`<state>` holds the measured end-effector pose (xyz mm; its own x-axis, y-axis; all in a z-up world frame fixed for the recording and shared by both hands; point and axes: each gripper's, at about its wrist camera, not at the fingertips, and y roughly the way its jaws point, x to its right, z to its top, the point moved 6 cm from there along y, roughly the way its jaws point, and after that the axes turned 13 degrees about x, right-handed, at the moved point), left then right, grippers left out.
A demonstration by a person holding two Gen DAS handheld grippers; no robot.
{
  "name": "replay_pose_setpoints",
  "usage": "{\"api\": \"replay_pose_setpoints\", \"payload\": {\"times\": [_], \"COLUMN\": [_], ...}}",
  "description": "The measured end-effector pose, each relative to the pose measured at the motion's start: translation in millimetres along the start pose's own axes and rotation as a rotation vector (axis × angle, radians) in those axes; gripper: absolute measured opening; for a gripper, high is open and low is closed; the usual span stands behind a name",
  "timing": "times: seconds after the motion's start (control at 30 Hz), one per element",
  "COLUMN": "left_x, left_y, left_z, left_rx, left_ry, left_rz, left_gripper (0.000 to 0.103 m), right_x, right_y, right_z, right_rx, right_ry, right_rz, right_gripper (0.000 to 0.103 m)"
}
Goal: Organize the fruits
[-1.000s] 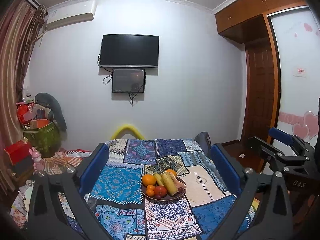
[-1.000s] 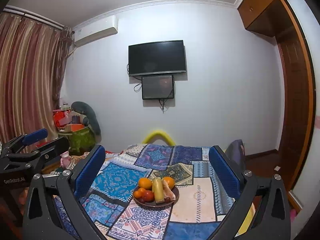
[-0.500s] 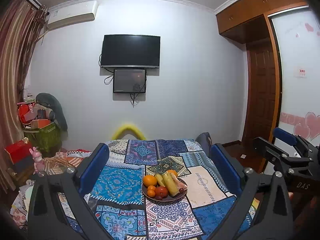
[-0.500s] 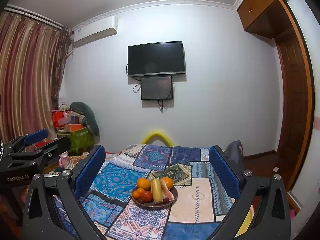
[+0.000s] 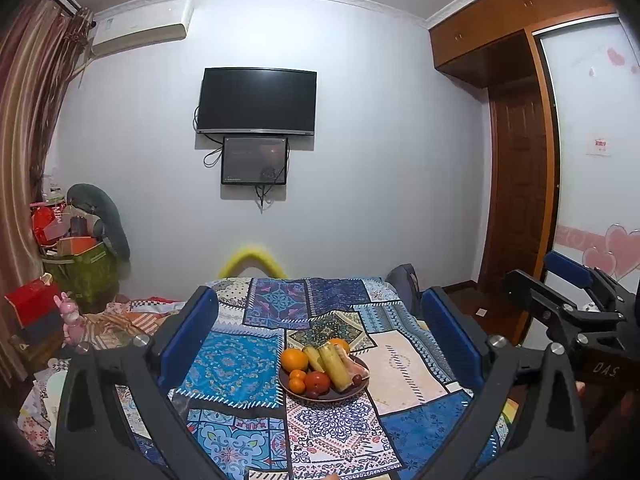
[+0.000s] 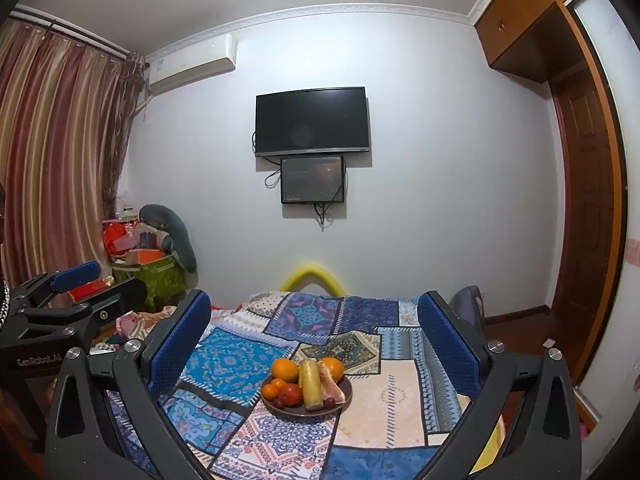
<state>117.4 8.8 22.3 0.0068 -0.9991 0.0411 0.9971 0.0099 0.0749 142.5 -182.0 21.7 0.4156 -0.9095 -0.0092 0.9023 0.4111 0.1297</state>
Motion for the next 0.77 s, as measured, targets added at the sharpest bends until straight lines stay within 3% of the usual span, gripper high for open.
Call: {"api": "replay_pose_setpoints", "payload": {"times": [0.77], "left_x": [3.1], "left_y": [3.1], "left_z": [-1.7], "left_rx": [-0.015], "left_ry": [0.008], "left_rz": [-0.023], "left_gripper": [0.103], "right_x": [-0.8], "right_y": [2.9], "right_z": [-0.5], "right_rx": [0.003], "right_ry": [-0.008], "right_rz": [-0.004], "right_gripper": [0.103]}}
